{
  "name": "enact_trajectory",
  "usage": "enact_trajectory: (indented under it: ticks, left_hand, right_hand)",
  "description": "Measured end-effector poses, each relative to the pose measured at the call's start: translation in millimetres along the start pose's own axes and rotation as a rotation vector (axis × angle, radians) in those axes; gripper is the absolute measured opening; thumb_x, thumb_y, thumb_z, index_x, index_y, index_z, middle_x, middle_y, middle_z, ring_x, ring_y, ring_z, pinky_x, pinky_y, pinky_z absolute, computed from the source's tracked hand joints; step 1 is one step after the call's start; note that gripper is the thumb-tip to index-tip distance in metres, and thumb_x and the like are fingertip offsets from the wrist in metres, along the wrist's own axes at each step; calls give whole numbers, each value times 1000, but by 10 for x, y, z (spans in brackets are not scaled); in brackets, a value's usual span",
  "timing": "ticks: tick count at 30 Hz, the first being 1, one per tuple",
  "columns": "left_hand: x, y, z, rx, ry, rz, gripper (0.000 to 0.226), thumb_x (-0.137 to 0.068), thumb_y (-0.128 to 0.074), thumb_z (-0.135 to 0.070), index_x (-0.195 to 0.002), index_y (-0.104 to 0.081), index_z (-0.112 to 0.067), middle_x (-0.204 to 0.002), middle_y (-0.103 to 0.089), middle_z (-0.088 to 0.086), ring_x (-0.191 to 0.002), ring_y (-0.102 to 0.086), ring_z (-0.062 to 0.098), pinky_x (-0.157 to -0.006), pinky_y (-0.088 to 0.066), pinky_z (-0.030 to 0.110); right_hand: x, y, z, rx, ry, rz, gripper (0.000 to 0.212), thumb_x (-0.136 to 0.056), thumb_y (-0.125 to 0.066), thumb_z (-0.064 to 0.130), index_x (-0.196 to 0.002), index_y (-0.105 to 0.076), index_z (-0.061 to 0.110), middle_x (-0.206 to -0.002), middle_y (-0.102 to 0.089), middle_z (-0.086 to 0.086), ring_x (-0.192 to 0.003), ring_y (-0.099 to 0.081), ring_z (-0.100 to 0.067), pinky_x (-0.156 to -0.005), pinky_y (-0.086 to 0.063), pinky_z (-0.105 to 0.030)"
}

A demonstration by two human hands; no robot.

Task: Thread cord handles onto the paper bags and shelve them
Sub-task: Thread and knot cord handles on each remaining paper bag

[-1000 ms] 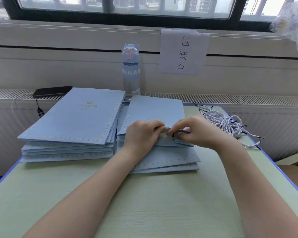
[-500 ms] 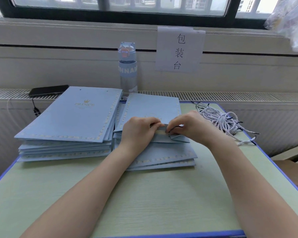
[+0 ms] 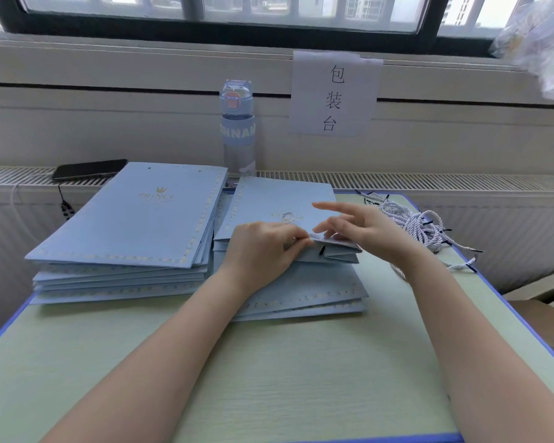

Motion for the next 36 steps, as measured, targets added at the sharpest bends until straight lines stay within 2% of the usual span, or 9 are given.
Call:
enact_trajectory:
  ticks: [4,7,9,14,17,19,24,31,36]
  left_hand:
    - [16,-33,37,-1,-70,107,30,-83,-59,-49,-73,-74,-25,-80,-73,-11,-70,-69,11,-57,-54,28]
    - [40,-165,355,-116,169,295,48,-85,-64,-44,-125,-61,-17,-131,-59,3,-126,-50,22,-107,-35,42]
    - [158,-271,612,-160,410,488,68,-88,-61,-46,-144,-38,-14,-149,-37,5,-139,-28,23,-113,-20,35]
    - [192,-238,786,14,563,393,20,-90,-61,-30,-101,-68,-14,-112,-64,1,-111,-53,18,-89,-39,25]
    - [179,-136,848,170,708,250,11,-92,-61,-23,-93,-68,-15,-88,-67,-8,-83,-59,10,-69,-38,9]
    - [214,-53,919,381,848,107,9,-93,-59,-23,-85,-63,-20,-78,-69,-9,-73,-64,11,-68,-44,12]
    - [295,26,1017,632,1008,-105,12,-94,-58,-20,-82,-59,-23,-75,-70,-3,-71,-68,10,-69,-46,19]
    - [259,-6,960,570,968,-36,8,-91,-63,-26,-96,-56,-25,-96,-70,-4,-85,-66,11,-85,-50,27]
    - [-7,-35,383,268,264,309,55,-70,-72,-56,-115,-55,-30,-120,-56,-12,-116,-49,7,-100,-37,23]
  right_hand:
    - [-87,-107,-220,436,-79,34,31,-91,-61,25,-122,-59,30,-105,-63,8,-96,-59,-12,-92,-46,-27]
    - [-133,-165,-254,442,-67,-14,35,-85,-69,21,-119,-63,25,-93,-62,7,-79,-58,-7,-82,-48,-20]
    - [-154,-205,-267,363,-76,-37,30,-84,-67,13,-111,-65,25,-77,-62,8,-63,-53,1,-67,-42,-8]
    - [-167,-230,-305,279,-139,-32,17,-94,-49,9,-103,-55,22,-79,-57,5,-66,-51,-5,-57,-38,-9]
    - [-159,-109,-371,114,-201,-90,21,-97,-43,6,-91,-49,25,-82,-55,0,-75,-54,-15,-75,-49,-34]
    - [-165,-100,-402,77,-219,-92,22,-98,-42,6,-89,-48,25,-82,-55,-1,-74,-56,-14,-81,-49,-42]
    - [-187,-115,-395,49,-226,-106,21,-98,-40,4,-90,-46,23,-79,-52,0,-69,-53,-10,-66,-40,-32]
    - [-194,-127,-417,-63,-225,-92,22,-98,-41,3,-88,-46,22,-77,-49,-1,-65,-48,-13,-65,-40,-29]
    - [-184,-35,-308,-161,-164,-183,20,-98,-41,4,-89,-47,21,-80,-44,0,-74,-49,-13,-68,-49,-27]
Point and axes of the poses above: each hand's wrist, its own x-axis away from the middle knuckle, its own y-axis out of the back of the hand, z = x × y, the point moved 8 cm from there along -x, towards the middle knuckle
